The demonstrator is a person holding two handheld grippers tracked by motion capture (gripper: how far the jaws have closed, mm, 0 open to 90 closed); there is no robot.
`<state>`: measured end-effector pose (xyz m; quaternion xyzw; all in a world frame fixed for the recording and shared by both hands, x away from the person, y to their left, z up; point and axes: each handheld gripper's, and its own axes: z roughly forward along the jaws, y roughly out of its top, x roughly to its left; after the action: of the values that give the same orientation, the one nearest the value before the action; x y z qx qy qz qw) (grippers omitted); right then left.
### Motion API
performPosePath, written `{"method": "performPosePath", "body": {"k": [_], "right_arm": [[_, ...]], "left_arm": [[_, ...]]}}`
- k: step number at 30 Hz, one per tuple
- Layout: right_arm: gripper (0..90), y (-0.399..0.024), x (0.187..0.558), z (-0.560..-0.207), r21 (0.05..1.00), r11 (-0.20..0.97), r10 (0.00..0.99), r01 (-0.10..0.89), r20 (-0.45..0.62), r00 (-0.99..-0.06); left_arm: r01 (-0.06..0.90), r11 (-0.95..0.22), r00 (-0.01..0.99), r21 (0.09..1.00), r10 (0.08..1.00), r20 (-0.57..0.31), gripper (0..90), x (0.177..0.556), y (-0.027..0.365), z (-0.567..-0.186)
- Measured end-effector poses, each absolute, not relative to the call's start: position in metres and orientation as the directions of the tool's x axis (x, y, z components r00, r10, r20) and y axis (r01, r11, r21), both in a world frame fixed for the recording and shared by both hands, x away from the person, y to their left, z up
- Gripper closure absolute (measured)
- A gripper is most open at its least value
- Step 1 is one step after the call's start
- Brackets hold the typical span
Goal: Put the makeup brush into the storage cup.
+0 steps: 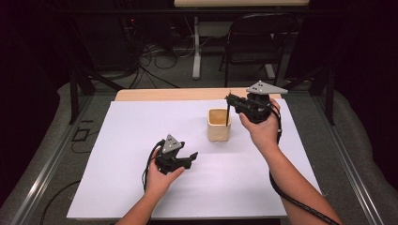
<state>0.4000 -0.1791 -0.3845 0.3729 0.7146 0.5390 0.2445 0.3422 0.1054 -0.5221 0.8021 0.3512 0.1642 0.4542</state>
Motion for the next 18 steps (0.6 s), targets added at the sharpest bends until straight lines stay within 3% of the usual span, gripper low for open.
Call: {"method": "performPosePath", "body": {"k": [18], "right_arm": [[84.0,-0.151,0.426,-0.401,0.944,0.175,0.819,0.281,0.019,-0.573]], "left_arm": [[0.416,-0.332,0.700,0.846,0.711,-0.065,33.3,0.343,0.107,-0.523]]}}
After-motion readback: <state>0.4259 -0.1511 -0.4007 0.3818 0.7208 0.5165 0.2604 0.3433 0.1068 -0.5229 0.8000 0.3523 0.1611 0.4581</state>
